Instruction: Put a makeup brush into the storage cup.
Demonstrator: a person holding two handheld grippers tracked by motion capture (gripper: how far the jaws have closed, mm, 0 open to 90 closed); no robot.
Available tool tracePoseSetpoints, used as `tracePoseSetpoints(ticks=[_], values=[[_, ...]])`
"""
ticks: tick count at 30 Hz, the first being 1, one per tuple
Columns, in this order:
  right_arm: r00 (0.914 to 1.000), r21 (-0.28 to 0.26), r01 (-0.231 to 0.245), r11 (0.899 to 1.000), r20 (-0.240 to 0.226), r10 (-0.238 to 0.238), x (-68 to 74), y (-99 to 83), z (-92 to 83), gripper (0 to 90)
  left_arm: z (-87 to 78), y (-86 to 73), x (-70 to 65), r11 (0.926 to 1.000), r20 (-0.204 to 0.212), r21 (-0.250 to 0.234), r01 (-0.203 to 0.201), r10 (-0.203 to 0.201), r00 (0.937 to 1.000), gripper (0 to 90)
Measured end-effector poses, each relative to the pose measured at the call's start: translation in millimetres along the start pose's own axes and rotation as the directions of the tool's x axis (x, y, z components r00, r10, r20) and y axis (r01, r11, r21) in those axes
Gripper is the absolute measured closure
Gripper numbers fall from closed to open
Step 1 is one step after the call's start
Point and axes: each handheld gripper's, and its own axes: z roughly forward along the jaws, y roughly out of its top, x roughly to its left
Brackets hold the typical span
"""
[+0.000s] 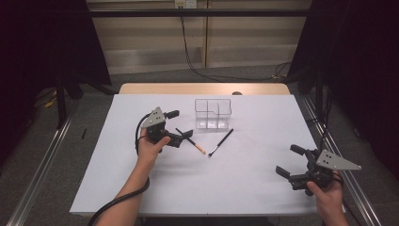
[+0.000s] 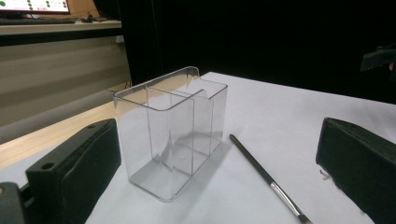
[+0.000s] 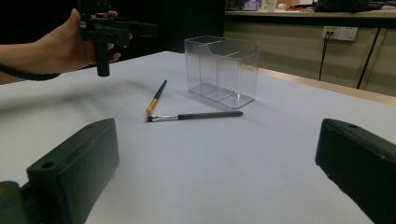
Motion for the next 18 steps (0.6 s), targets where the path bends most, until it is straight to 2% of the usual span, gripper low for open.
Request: tracePoseSetpoints(ticks=[10,17,18], values=[[1.0000,0.007,0.004,1.000,-0.003,-0.004,0.0,-0.4,0.0,0.0,16.1,2.0,1.0,0.9984,0.032,0.056,-0.004,0.002,0.9995,0.0],[1.0000,0.010,0.005,1.000,-0.005,-0.005,-0.1,-0.6,0.1,0.0,25.2,8.8,0.4,0.9883,0.060,0.151,-0.023,0.014,0.9981,0.0],[1.0000,0.010,0.005,1.000,-0.006,-0.005,0.0,-0.6,0.2,0.0,25.2,8.8,0.4,0.9883,0.060,0.151,-0.023,0.014,0.9981,0.0]])
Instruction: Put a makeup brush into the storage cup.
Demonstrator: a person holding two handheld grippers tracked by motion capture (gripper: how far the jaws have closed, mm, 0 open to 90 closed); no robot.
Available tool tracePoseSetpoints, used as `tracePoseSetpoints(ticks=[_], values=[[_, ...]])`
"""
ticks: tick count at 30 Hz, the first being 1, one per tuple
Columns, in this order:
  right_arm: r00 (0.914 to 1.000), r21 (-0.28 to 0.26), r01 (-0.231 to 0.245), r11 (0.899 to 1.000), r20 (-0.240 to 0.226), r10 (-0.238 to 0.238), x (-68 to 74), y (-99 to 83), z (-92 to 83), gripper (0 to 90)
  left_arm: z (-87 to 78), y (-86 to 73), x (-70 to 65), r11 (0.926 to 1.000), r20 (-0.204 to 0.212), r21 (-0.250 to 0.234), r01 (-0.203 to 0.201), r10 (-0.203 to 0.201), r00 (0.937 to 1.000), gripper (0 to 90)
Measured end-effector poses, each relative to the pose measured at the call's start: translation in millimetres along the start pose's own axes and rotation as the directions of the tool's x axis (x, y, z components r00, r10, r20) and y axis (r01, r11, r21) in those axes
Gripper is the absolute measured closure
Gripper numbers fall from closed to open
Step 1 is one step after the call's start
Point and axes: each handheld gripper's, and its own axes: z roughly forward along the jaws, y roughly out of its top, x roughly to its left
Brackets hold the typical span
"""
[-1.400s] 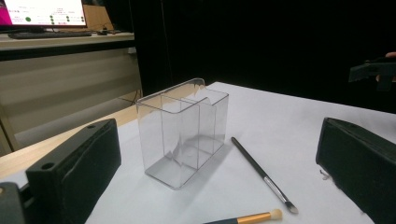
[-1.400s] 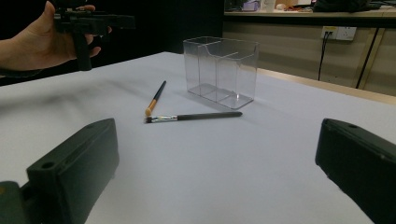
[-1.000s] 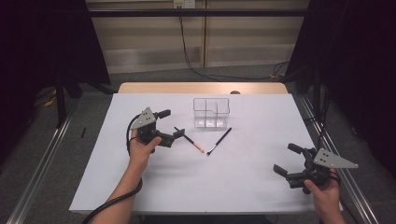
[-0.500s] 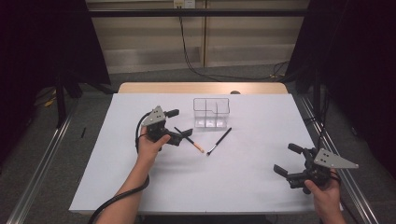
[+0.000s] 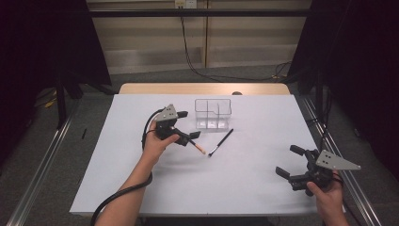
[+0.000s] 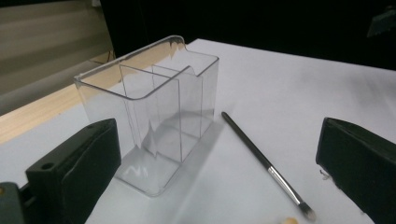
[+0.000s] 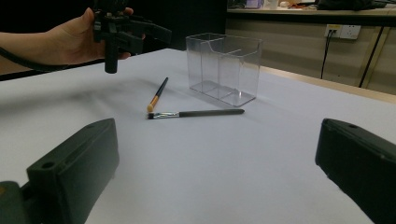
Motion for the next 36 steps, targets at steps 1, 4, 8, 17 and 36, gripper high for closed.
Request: tracePoseSetpoints(ticks=[1,4,8,17,36], values=[[1.0000,0.000,0.000,1.000,0.000,0.000,0.0,0.0,0.0,0.0,0.9,0.4,1.0,0.9998,0.005,0.019,0.002,-0.002,1.0000,0.0],[1.0000,0.004,0.001,1.000,-0.001,-0.001,0.6,0.1,0.5,0.0,3.1,1.4,1.9,0.9980,0.004,0.063,-0.007,0.007,1.0000,0.0],[1.0000,0.006,0.000,1.000,-0.002,0.000,0.6,0.0,0.5,0.0,5.5,5.2,2.3,0.9939,0.020,0.110,-0.012,0.010,0.9998,0.0],[1.0000,0.008,-0.002,1.000,-0.007,0.002,0.2,-0.4,0.7,0.0,12.2,12.3,5.9,0.9727,0.028,0.232,0.012,-0.018,0.9994,0.0],[0.9999,0.006,-0.006,1.000,-0.011,0.006,-0.1,-0.4,0.5,0.0,23.7,18.9,10.1,0.8848,0.101,0.464,-0.045,-0.002,0.9949,0.0]])
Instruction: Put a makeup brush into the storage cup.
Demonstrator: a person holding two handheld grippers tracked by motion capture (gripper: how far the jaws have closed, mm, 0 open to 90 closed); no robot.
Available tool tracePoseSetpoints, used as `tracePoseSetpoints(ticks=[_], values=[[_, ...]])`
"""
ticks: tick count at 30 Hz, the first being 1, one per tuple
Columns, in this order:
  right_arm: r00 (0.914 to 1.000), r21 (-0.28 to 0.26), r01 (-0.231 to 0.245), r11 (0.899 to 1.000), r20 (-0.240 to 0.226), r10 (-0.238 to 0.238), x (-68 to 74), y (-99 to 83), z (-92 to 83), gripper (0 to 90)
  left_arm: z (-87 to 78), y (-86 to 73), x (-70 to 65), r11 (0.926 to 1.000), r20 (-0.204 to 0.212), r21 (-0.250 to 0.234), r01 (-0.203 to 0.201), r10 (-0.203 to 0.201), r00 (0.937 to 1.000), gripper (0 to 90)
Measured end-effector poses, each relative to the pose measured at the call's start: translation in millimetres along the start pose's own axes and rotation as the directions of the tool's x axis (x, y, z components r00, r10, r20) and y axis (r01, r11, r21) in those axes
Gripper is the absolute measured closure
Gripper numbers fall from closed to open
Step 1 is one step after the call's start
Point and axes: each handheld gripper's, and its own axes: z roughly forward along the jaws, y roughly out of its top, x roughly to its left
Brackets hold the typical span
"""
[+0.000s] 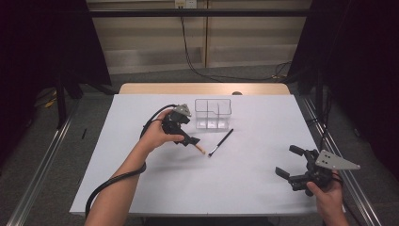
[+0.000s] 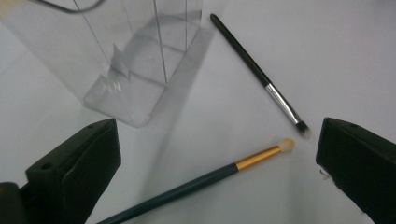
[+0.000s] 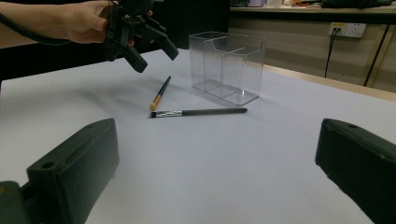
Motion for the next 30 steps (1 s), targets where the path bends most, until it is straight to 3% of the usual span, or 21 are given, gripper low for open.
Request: tracePoseSetpoints(ticks=[2,8,14,19,21,24,30], values=[[1.0000,0.000,0.001,1.000,-0.001,-0.001,-0.1,0.0,-0.1,0.0,1.3,0.5,1.1,0.9993,0.003,0.036,-0.012,0.012,0.9999,0.0],[1.0000,0.002,0.001,1.000,-0.003,-0.001,-0.5,0.0,-0.2,0.0,2.3,2.5,2.9,0.9976,0.010,0.064,-0.027,0.026,0.9996,0.0],[1.0000,0.002,0.000,1.000,-0.004,0.000,-0.6,0.0,-0.4,0.0,6.1,3.9,3.7,0.9907,0.012,0.127,-0.048,0.047,0.9988,0.0],[1.0000,0.003,0.001,1.000,-0.005,-0.001,-0.5,0.1,-0.5,0.0,10.0,6.1,4.0,0.9829,0.017,0.174,-0.060,0.058,0.9982,0.1],[1.0000,0.001,0.006,1.000,-0.005,-0.006,-0.7,0.2,-0.6,0.0,12.3,6.4,6.2,0.9726,0.020,0.218,-0.082,0.080,0.9966,0.2],[1.0000,0.001,0.006,1.000,-0.003,-0.006,-0.8,0.2,-0.9,0.0,13.8,6.2,7.0,0.9714,0.023,0.225,-0.076,0.073,0.9971,0.4],[1.0000,0.001,0.003,1.000,-0.002,-0.003,-1.1,0.0,-1.4,0.0,16.7,6.0,9.2,0.9586,0.025,0.271,-0.088,0.085,0.9961,0.9]])
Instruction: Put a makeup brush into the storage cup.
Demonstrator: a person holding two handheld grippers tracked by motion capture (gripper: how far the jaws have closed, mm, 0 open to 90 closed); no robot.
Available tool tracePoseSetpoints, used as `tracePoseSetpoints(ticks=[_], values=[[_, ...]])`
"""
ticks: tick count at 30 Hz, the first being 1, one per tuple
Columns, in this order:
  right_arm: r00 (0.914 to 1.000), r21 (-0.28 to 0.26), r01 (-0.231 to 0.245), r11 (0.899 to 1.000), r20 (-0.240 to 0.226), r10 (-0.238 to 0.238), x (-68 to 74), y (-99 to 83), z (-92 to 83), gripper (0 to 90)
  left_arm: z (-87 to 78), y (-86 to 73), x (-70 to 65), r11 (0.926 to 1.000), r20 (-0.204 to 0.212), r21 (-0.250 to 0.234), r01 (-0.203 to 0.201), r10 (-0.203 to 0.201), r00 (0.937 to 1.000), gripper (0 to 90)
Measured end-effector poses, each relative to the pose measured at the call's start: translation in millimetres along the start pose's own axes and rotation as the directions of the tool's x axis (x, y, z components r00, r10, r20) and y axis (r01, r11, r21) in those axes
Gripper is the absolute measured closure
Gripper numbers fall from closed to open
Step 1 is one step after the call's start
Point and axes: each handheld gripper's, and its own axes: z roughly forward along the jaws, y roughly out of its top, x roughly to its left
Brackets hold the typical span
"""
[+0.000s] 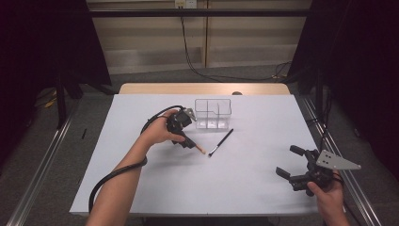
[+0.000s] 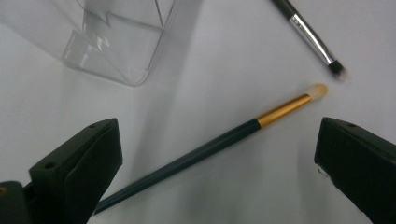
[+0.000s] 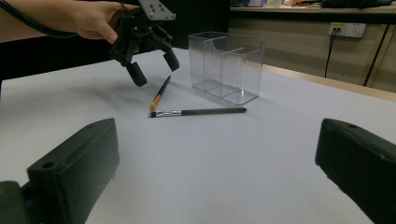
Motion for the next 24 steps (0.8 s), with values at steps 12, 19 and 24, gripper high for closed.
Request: tracePoseSetpoints(ticks=[12,19,24], values=[[1.0000,0.000,0.000,1.000,-0.003,0.000,0.1,0.0,0.0,0.0,-1.4,4.6,5.6,0.9995,-0.003,0.032,-0.007,0.008,1.0000,0.9],[1.0000,-0.002,0.002,1.000,-0.004,-0.002,0.1,0.1,-0.1,0.0,1.3,6.6,6.2,0.9994,-0.003,0.034,-0.003,0.003,1.0000,0.9],[1.0000,-0.001,0.004,1.000,-0.004,-0.004,-0.1,-0.1,0.1,0.0,3.4,5.1,6.5,0.9983,0.008,0.058,-0.004,0.003,1.0000,1.6]])
